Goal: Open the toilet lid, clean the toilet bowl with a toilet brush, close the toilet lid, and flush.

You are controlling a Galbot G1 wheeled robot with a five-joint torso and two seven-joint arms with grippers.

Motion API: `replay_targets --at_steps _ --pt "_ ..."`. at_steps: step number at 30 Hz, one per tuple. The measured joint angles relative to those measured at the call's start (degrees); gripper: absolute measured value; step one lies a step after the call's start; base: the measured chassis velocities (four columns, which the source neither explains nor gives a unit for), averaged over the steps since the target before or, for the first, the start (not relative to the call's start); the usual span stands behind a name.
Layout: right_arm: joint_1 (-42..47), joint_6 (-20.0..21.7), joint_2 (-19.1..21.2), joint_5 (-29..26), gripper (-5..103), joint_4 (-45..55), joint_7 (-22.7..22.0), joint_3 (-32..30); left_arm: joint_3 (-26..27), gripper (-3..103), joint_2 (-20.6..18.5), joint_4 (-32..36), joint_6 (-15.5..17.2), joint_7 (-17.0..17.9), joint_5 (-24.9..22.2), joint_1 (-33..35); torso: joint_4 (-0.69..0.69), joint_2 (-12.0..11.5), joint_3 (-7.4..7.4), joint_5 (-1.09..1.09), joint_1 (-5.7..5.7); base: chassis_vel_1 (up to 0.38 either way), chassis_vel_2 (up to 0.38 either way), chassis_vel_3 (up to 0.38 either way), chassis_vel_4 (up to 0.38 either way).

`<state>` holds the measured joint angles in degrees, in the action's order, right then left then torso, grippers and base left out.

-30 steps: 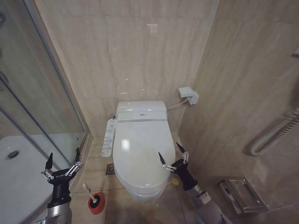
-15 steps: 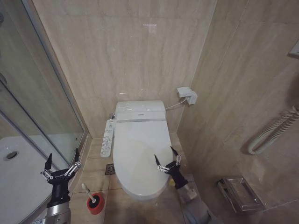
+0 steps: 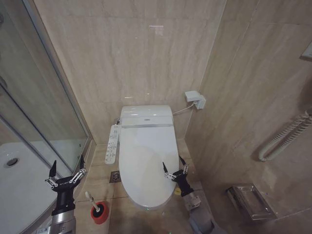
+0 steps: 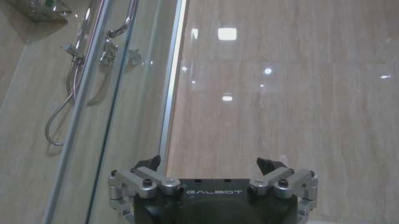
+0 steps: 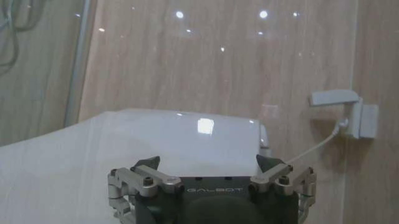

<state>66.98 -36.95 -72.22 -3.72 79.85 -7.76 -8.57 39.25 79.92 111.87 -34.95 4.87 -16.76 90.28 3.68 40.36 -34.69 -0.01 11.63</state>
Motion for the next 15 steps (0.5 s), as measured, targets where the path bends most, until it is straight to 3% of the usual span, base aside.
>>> replay_targets --at_steps 9,15 --pt "-1.51 -0.02 -3.08 -0.77 100 -3.76 -0.23 -1.06 0.77 100 -0.41 0.8 -0.05 -0.05 0.01 1.15 -0.02 0.0 0.0 0.01 0.0 0.0 0.0 0.0 0.0" --pt "0.56 -0.27 -2.76 -2.24 100 2.6 -0.41 -2.28 1.27 100 -2.42 -2.56 0.94 -0.06 -0.07 -0.57 -0.02 0.0 0.0 0.0 0.0 0.0 0.0 0.0 0.0"
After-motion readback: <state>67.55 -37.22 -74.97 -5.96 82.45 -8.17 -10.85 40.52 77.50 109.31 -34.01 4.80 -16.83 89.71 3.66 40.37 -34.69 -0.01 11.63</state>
